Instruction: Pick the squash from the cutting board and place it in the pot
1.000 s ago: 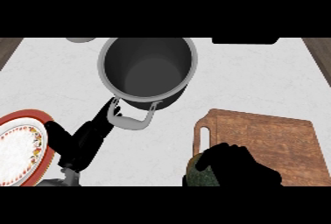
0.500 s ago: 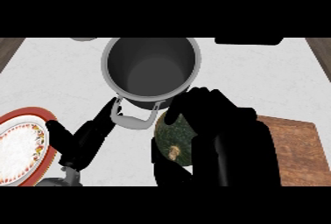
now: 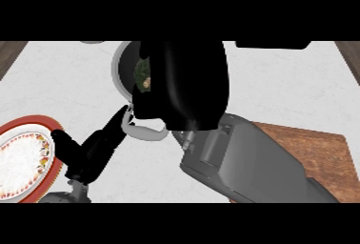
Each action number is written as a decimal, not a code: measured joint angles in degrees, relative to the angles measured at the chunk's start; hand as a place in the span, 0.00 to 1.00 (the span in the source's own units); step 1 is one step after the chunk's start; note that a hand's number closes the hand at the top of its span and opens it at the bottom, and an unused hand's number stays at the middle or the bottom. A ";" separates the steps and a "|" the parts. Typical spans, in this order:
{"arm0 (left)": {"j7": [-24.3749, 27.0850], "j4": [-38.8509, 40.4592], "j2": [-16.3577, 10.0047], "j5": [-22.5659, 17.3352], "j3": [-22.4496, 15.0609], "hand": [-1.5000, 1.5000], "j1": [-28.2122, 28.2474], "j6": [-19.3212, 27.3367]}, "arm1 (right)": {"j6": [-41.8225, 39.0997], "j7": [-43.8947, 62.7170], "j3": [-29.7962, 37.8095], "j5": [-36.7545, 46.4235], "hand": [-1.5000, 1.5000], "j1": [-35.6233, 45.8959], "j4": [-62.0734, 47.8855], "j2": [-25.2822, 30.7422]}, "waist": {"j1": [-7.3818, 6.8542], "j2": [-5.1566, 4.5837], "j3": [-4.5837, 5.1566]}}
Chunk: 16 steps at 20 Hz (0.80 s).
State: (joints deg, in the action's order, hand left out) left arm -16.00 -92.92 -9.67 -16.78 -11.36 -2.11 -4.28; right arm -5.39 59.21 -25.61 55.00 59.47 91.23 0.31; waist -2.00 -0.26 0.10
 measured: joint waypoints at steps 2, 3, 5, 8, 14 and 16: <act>0.52 0.19 -0.36 -0.11 0.35 0.50 0.30 -0.72 | 3.77 -1.09 0.09 -1.29 1.00 2.73 -6.61 -0.06 | -0.24 -0.08 0.01; 0.20 0.25 -0.22 0.01 0.35 0.50 -0.23 -0.60 | 5.93 -1.63 -0.02 -2.03 1.00 3.85 -9.83 -0.10 | -0.31 -0.12 0.00; 0.25 0.28 0.19 0.54 0.17 0.50 -0.41 -0.27 | 9.27 -3.70 1.02 -3.77 1.00 6.39 -15.95 -0.16 | -0.31 -0.16 -0.01; -0.08 0.48 0.78 1.13 -0.03 0.50 -1.02 0.22 | 14.69 -6.66 1.24 -6.58 1.00 9.64 -24.90 -0.21 | -0.65 -0.31 -0.01; -0.71 1.05 1.27 1.07 -0.21 0.50 -2.44 -0.45 | 25.69 -13.21 1.05 -14.00 1.00 14.98 -39.75 -0.28 | -1.91 -0.68 0.01; -0.97 0.28 1.20 0.93 -0.38 0.50 -2.23 -0.80 | 28.17 -15.35 0.30 -16.34 1.00 15.64 -44.23 -0.29 | -2.51 -0.81 0.02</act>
State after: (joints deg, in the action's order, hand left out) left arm -16.98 -92.64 -8.47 -15.85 -11.74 -4.33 -5.07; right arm 22.78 43.86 -25.31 38.66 75.11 47.00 0.01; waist -4.51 -1.07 0.12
